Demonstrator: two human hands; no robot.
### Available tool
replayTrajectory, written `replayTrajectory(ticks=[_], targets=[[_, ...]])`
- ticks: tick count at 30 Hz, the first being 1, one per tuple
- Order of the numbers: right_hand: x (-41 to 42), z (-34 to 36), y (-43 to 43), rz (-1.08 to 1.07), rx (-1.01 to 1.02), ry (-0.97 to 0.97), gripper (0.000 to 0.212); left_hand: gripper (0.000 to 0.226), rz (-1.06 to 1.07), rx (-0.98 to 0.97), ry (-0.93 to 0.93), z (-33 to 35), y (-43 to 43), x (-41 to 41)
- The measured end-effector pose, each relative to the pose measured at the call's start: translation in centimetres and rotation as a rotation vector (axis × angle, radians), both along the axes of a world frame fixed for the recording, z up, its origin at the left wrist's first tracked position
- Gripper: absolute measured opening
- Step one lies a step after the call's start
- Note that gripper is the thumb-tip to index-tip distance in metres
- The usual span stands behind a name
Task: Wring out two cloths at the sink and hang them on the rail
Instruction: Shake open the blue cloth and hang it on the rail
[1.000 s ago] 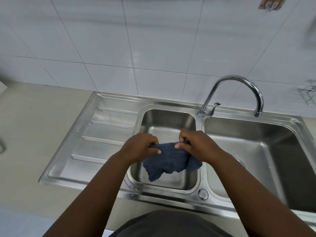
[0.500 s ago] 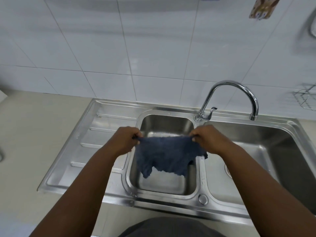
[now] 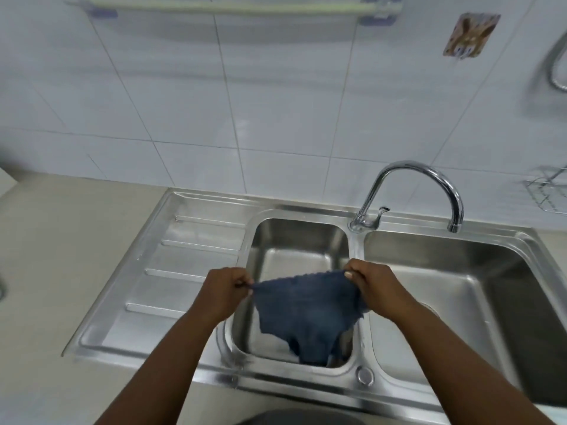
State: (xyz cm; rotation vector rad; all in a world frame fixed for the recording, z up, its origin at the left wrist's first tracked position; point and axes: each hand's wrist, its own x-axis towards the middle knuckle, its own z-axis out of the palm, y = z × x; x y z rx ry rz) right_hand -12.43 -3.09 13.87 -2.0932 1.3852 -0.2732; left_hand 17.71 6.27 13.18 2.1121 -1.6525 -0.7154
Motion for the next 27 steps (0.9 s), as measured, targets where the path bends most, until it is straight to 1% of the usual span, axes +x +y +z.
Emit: replayTrajectory(ticks=[3, 5, 7, 8, 9, 10, 11, 12, 13, 14, 15, 16, 17, 18, 19, 20, 21, 22, 24, 25, 27], targets=[[0.5, 0.3, -0.4, -0.086, 0.023, -0.017, 0.014, 0.007, 0.064, -0.063, 0.014, 1.1, -0.6, -0.1], [0.6, 1.4, -0.8, -0.096, 0.11, -0.006, 0.011, 0.009, 0.096, -0.102, 0.032, 2.9, -1.1, -0.2], [0.7, 3.7, -1.4, -0.02, 0.156, -0.016, 0.006, 0.018, 0.154, -0.156, 0.156, 5.4, -1.3, -0.3], [1.0, 5.3, -1.6, 0.002, 0.151, -0.063, 0.008, 0.022, 0.196, -0.196, 0.22, 6.7, -1.5, -0.2], [1.2, 6.9, -1.8, -0.012, 0.127, -0.158, 0.013, 0.026, 0.241, -0.252, 0.265, 8.1, -1.6, 0.0], [1.4, 8.7, -1.9, -0.068, 0.074, -0.302, 0.02, 0.028, 0.285, -0.34, 0.307, 9.4, -1.7, 0.2], [1.6, 10.6, -1.7, -0.137, -0.034, -0.457, 0.026, 0.027, 0.326, -0.467, 0.335, 10.8, -1.6, 0.3], [1.5, 12.3, -1.3, -0.187, -0.197, -0.592, 0.03, 0.023, 0.342, -0.632, 0.325, 12.2, -1.2, 0.0], [1.6, 14.0, -0.5, -0.203, -0.402, -0.669, 0.028, 0.017, 0.33, -0.821, 0.271, 13.6, -0.6, -0.4], [1.7, 15.0, 0.1, -0.191, -0.632, -0.651, 0.022, 0.011, 0.299, -0.985, 0.175, 14.4, -0.2, -0.9], [1.7, 15.3, 0.5, -0.173, -0.824, -0.549, 0.018, 0.007, 0.256, -1.08, 0.046, 14.4, 0.1, -1.1], [1.6, 14.4, 0.5, -0.13, -0.9, -0.398, 0.016, 0.005, 0.199, -1.068, -0.071, 13.5, 0.1, -1.0], [1.6, 12.7, -0.1, -0.056, -0.816, -0.204, 0.016, 0.004, 0.155, -0.926, -0.134, 11.7, -0.2, -0.4], [1.5, 10.6, -0.6, 0.0, -0.601, -0.003, 0.015, 0.008, 0.136, -0.673, -0.135, 9.8, -0.6, 0.3], [1.3, 8.3, -0.9, 0.027, -0.359, 0.137, 0.013, 0.014, 0.122, -0.399, -0.117, 7.7, -0.8, 0.9], [1.0, 6.5, -1.0, 0.027, -0.202, 0.156, 0.013, 0.02, 0.106, -0.212, -0.078, 6.0, -0.7, 1.3], [0.8, 5.2, -1.2, -0.028, -0.112, 0.079, 0.014, 0.024, 0.101, -0.123, -0.019, 4.7, -0.6, 1.6], [0.6, 4.6, -1.3, -0.108, -0.05, -0.007, 0.017, 0.026, 0.1, -0.081, 0.026, 4.1, -0.4, 1.6], [0.5, 4.0, -1.2, -0.239, 0.034, -0.143, 0.019, 0.019, 0.112, -0.06, 0.062, 3.7, -0.4, 1.3], [0.6, 3.9, -1.1, -0.273, 0.065, -0.182, 0.02, 0.015, 0.128, -0.058, 0.069, 3.7, -0.5, 1.1], [0.8, 3.6, -1.3, -0.294, 0.105, -0.199, 0.02, 0.008, 0.16, -0.051, 0.079, 4.0, -0.7, 0.9]])
